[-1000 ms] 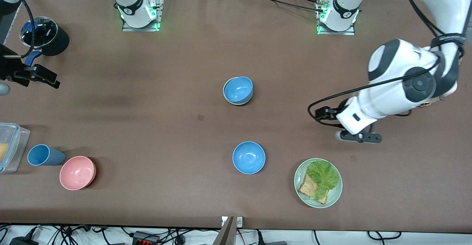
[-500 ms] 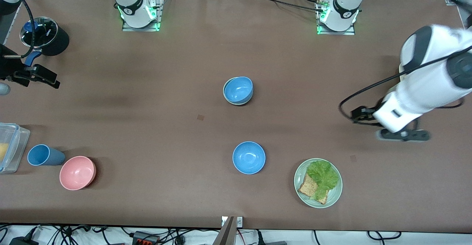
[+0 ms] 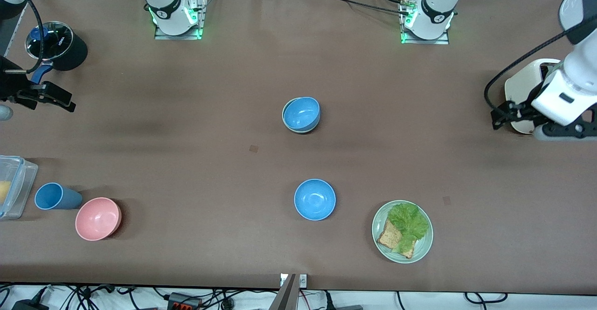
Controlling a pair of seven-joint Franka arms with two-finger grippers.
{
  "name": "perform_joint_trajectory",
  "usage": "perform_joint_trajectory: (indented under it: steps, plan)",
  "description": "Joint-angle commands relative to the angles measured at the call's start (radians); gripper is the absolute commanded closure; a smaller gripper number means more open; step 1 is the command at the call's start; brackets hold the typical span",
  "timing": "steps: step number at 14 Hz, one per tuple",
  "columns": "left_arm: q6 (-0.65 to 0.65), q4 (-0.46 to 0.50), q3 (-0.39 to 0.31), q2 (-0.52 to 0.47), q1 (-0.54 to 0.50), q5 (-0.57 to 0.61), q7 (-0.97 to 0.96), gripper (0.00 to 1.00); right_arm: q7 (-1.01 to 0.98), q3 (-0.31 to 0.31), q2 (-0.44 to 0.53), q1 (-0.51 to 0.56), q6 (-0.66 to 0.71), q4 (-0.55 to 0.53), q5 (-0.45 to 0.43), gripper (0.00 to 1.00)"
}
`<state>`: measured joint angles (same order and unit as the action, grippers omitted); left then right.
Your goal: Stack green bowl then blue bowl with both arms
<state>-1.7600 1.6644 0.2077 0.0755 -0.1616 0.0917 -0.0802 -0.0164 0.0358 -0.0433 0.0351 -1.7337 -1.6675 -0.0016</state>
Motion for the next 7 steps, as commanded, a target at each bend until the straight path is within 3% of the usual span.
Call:
perform_joint_trajectory:
  steps: [1,3,7]
  plan:
    - [0.02,0.021,-0.018,-0.025,0.013,-0.093,0.023,0.0,-0.014,-0.002,0.025,0.003,-0.009,-0.026,-0.014,0.0]
    - [0.019,0.043,-0.037,-0.036,0.004,-0.203,0.004,0.0,-0.014,-0.002,0.025,0.003,-0.01,-0.024,-0.014,0.0]
    - [-0.001,0.075,-0.053,-0.06,0.019,-0.193,0.02,0.0,-0.014,0.0,0.023,0.005,-0.015,-0.024,-0.014,0.0]
